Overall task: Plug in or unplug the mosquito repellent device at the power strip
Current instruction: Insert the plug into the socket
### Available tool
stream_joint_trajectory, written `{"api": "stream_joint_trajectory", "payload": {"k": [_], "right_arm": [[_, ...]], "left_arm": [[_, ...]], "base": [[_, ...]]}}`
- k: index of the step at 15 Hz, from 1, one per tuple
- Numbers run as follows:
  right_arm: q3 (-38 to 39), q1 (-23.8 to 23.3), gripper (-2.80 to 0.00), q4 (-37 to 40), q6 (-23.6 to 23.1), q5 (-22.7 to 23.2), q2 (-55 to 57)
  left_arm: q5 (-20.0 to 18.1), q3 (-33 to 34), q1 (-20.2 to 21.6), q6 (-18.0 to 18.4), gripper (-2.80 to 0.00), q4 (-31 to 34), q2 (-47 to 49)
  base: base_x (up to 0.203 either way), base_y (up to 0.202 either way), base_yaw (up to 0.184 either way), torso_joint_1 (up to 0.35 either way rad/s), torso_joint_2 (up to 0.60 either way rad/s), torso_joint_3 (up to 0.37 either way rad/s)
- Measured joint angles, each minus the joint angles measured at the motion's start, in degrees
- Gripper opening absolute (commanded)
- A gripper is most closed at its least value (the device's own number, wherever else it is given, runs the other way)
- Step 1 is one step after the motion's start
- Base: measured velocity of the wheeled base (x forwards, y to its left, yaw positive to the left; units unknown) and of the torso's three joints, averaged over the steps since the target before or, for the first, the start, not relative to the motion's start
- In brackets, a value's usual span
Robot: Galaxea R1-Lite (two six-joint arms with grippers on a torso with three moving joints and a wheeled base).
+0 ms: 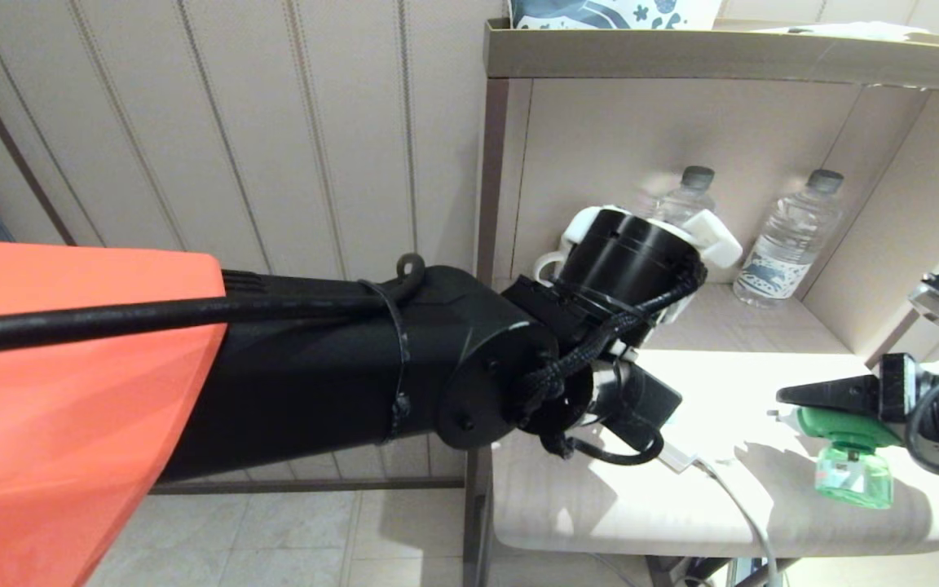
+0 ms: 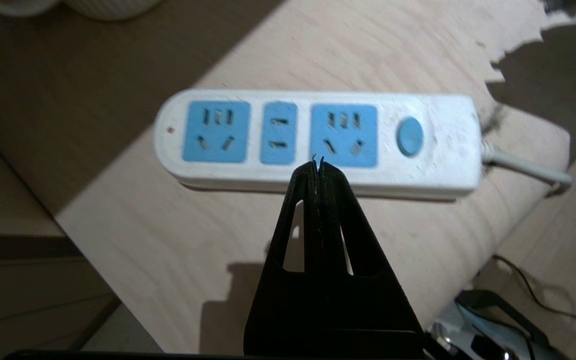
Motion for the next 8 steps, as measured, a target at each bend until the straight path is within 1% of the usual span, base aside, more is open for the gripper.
{"api": "stream_joint_trajectory", "payload": {"k": [2, 4, 6, 8], "right_arm": [[0.0, 0.0, -2.80, 0.0, 0.0, 0.0, -0.2], [0.1, 0.0, -2.80, 0.0, 0.0, 0.0, -0.3], [0.3, 0.0, -2.80, 0.0, 0.0, 0.0, -0.3], [0.7, 0.1, -2.80, 0.0, 0.0, 0.1, -0.4]], "left_arm": [[1.5, -3.2, 1.5, 1.1, -2.80, -2.2, 2.6], [3.3, -4.3, 2.9, 3.7, -2.80, -8.7, 6.4], [4.2, -4.7, 3.8, 4.5, -2.80, -14.3, 9.6], [4.5, -4.9, 4.9, 4.6, -2.80, -18.0, 11.6]], "base": [[0.000, 0.000, 0.000, 0.000, 0.00, 0.000], [0.000, 0.000, 0.000, 0.000, 0.00, 0.000], [0.000, 0.000, 0.000, 0.000, 0.00, 0.000], [0.000, 0.000, 0.000, 0.000, 0.00, 0.000]]}}
